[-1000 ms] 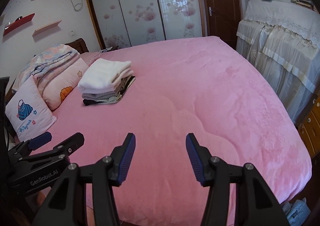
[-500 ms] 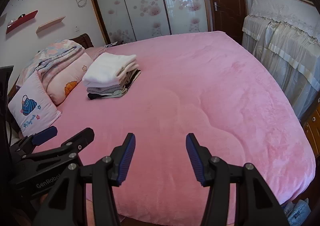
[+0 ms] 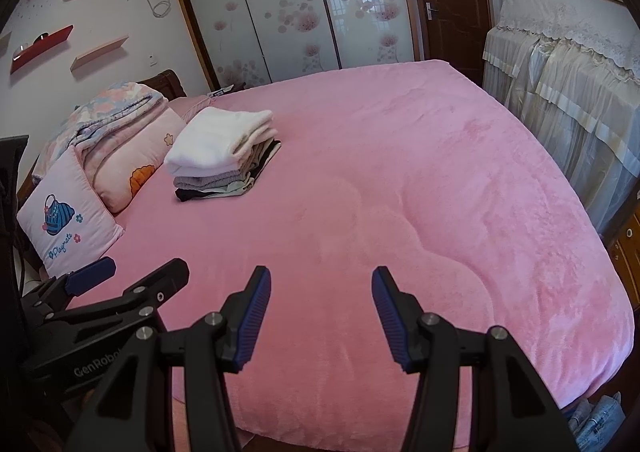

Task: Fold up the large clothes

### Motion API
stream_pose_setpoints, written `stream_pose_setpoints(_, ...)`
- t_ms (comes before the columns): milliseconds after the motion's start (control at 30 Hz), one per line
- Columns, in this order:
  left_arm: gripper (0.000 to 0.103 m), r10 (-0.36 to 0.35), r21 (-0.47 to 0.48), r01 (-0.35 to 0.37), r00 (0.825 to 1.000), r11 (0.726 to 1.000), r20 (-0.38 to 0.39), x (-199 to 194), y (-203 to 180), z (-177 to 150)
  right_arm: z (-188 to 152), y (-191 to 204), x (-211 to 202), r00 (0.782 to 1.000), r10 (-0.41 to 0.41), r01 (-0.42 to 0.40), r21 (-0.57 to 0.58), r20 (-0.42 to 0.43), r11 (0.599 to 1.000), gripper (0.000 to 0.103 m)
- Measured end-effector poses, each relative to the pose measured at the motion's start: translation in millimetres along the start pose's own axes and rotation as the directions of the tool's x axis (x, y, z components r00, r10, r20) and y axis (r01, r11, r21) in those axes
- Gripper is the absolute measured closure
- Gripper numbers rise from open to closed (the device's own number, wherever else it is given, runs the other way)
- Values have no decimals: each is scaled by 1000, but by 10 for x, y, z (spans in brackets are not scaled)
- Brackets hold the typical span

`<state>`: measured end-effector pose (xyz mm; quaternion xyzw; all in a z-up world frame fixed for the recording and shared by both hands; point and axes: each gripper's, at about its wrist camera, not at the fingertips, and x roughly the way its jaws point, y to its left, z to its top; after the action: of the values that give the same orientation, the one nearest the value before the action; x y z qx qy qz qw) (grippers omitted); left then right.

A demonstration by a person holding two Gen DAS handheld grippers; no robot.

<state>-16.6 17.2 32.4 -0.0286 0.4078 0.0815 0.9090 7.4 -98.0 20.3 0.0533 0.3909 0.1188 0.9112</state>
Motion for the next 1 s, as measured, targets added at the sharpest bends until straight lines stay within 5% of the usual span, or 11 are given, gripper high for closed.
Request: stream_pose_setpoints(1000,8,0,-7,0,1000,1000,-8,26,2,-44,-29,-18,13,1000,-13,13,6,2,1000,50)
